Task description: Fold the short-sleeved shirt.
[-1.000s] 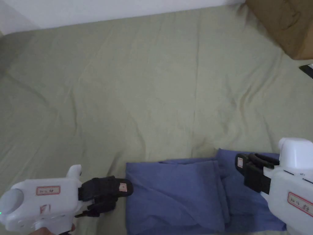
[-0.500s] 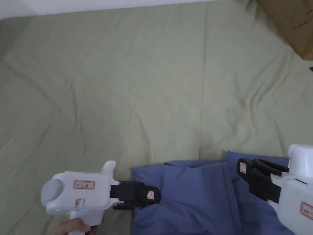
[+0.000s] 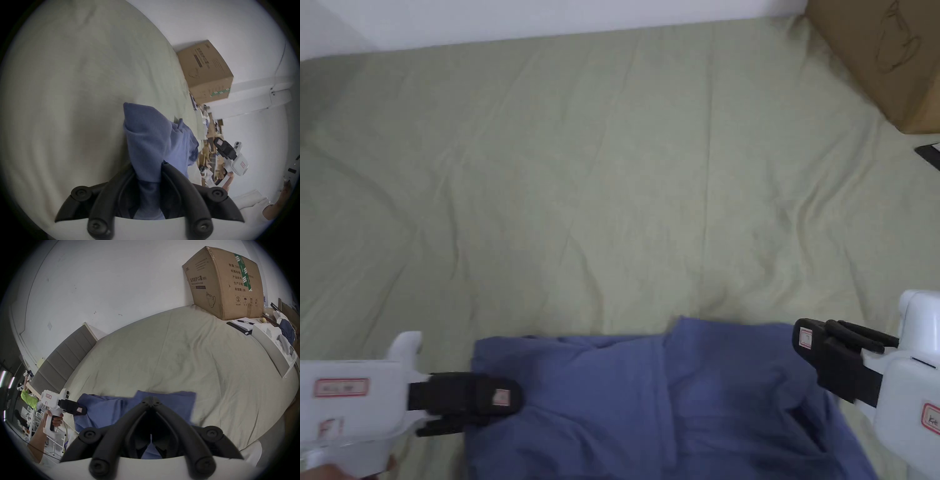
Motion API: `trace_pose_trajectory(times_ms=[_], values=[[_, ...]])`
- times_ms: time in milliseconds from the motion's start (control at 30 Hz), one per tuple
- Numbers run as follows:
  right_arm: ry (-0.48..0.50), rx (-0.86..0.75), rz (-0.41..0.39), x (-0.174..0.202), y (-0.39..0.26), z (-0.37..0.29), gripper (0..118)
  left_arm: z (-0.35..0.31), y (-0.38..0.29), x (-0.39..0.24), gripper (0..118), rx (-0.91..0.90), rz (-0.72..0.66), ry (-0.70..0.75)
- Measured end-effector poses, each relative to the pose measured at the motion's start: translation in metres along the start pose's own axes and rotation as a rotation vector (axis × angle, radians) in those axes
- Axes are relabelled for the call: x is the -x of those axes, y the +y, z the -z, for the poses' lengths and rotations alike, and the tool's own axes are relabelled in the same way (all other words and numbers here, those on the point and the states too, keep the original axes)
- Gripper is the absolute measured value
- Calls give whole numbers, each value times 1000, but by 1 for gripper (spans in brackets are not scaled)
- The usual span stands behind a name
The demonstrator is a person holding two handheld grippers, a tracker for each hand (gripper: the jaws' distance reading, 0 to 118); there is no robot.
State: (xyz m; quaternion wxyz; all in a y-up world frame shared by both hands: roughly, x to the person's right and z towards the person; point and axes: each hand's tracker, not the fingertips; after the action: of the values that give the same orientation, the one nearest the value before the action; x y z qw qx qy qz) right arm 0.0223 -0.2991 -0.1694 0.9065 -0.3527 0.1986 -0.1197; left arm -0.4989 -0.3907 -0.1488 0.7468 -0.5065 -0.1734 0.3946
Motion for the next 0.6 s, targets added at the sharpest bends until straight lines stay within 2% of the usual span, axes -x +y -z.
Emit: trace_pose_trajectory(times_ms=[167, 300, 433, 567, 600], values=[[2, -11, -15, 1, -1, -2, 0, -65, 4, 11, 13, -63, -12, 182], [10, -29, -9, 1, -2, -3, 0, -91, -3, -15, 13, -122, -48, 273], [-42, -55, -91, 7, -3, -4, 0, -80, -16, -83, 13, -147, 20, 326], [-12, -59, -52, 1, -3, -7, 0, -45, -27, -144, 13, -147, 34, 329], [-6, -60, -42, -1, -4, -8, 0, -41, -20, -139, 13, -123, 54, 318]])
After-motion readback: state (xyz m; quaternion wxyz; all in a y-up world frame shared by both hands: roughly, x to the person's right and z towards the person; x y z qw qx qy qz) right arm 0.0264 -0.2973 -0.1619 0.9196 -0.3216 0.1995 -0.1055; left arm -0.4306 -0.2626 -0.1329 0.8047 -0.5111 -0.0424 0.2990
